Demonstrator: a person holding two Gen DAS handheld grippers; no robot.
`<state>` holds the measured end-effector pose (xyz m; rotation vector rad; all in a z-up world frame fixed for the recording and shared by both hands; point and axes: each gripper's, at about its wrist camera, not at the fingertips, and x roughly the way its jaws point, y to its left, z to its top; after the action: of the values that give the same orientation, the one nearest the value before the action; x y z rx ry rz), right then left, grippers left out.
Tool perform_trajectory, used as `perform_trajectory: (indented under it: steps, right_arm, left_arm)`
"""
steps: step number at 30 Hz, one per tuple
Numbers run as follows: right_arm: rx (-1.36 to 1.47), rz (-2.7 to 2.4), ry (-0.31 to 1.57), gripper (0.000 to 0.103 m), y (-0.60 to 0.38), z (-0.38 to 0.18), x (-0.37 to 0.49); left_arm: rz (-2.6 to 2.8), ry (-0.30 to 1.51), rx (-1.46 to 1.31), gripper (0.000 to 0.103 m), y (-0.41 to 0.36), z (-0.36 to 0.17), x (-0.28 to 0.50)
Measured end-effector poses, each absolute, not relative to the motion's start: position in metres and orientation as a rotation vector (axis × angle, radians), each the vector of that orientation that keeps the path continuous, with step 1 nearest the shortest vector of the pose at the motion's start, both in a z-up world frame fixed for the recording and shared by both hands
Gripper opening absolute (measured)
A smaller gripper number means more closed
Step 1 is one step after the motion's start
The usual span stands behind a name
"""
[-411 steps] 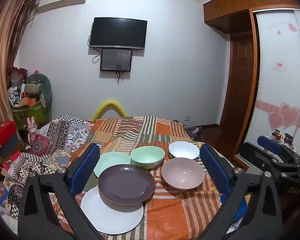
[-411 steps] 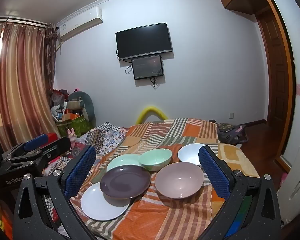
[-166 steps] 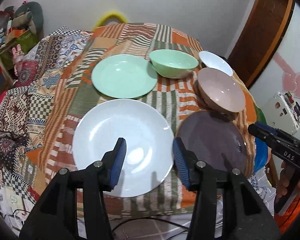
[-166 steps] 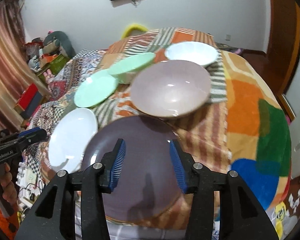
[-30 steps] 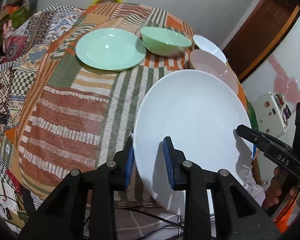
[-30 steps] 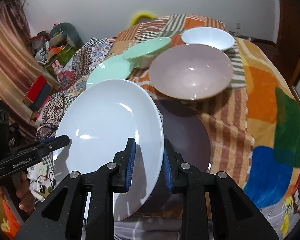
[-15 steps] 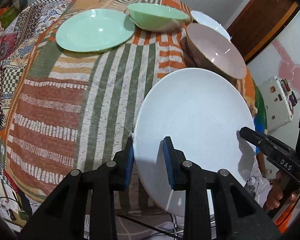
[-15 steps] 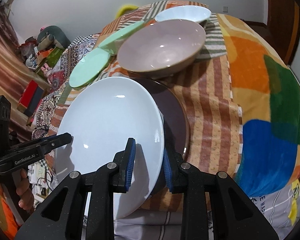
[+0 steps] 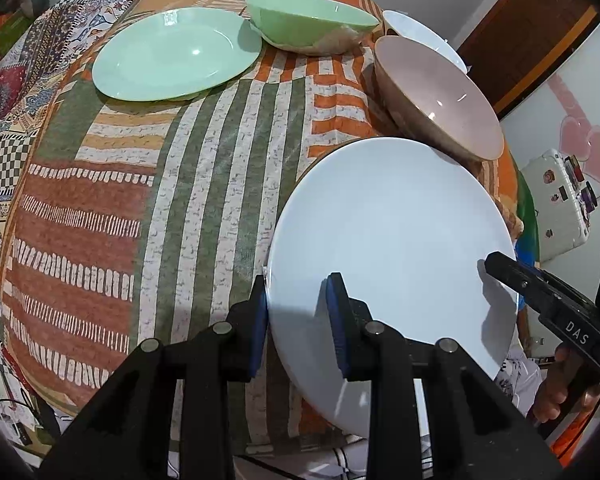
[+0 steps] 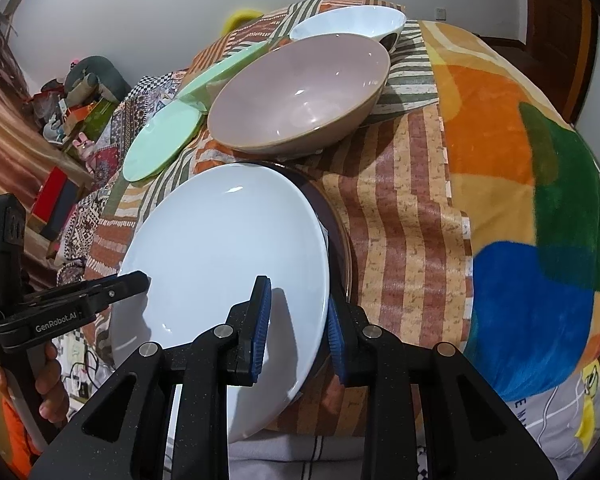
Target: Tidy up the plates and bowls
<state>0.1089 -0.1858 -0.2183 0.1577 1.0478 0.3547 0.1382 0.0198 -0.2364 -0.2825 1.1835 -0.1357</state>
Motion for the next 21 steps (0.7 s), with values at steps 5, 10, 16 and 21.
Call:
perform_trajectory:
  steps: [5, 10, 16, 21]
  right_arm:
    - [0.156, 0.349, 1.044, 0.025, -0.1850, -0.2182, 0.1105]
    - [0.148, 0.346, 1.035, 0.025, -0.1837, -0.2179, 0.1110]
    - [0.135, 0.349, 1.031, 0.026, -0.1824, -0.2174, 0.1108]
    - [0.111, 0.349, 1.035, 0.024, -0.1809, -0.2168, 0.1117]
  left_arm:
    - [-0.139, 1.187, -0.295, 0.029, 0.0208, -0.2390, 0.1436]
    - [-0.141, 1.183, -0.297, 0.029, 0.0203, -0.2401, 0.1451]
    - [-0.145, 1.189, -0.308, 0.029, 0.0208, -0.2413, 0.1457]
    - [-0.149, 1.198, -0.322, 0.029, 0.0232, -0.2423, 0.1469]
